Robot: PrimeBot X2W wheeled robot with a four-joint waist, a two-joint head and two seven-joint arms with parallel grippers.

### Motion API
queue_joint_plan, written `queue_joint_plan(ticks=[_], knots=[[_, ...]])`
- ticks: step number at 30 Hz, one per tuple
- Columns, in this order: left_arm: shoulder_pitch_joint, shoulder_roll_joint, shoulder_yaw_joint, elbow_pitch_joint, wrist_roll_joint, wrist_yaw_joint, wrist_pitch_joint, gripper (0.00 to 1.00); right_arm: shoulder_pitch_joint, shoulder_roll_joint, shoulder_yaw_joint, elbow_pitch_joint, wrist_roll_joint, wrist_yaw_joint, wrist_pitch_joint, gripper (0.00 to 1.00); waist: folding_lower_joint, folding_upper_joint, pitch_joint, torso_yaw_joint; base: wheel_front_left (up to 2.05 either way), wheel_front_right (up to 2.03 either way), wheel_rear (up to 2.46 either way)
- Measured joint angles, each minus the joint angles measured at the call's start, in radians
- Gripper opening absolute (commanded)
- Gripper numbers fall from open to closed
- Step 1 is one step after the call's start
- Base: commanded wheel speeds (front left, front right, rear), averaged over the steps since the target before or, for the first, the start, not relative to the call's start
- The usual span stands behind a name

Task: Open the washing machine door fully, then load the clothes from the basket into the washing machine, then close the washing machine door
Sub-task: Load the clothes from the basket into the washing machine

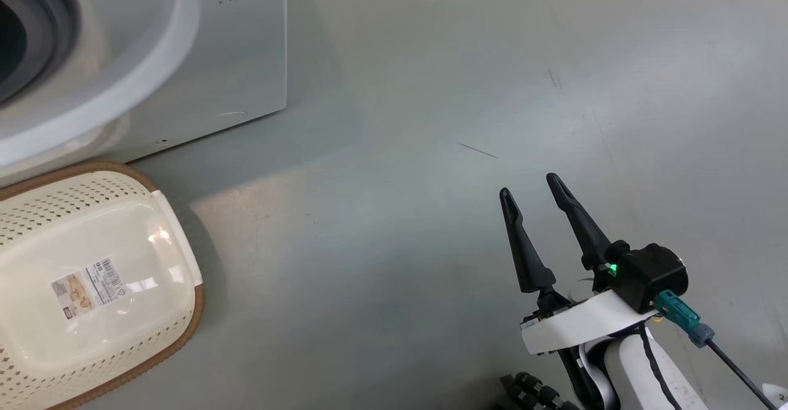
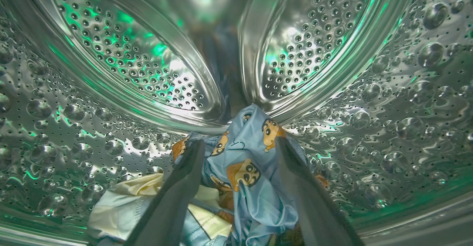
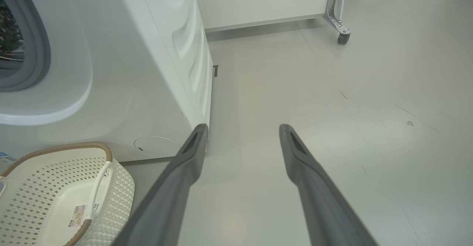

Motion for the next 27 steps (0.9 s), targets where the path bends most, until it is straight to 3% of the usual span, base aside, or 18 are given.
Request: queue_joint_plan(ticks=[10,27], knots=[[0.046,-0.042,0.003,0.023,-0.02,-0.012,-0.045,1.0,-0.012,-0.002,-0.023,0.005,-0.006,0.0,0.0,1.0,0.0,0.0,-0.018,0.023,0.0,0.0,0.0],[0.107,-0.058,0.018,0.063,-0.035,-0.026,-0.091,1.0,-0.019,-0.003,-0.027,0.026,-0.009,0.003,0.0,1.0,0.0,0.0,-0.072,0.059,0.0,0.0,0.0]])
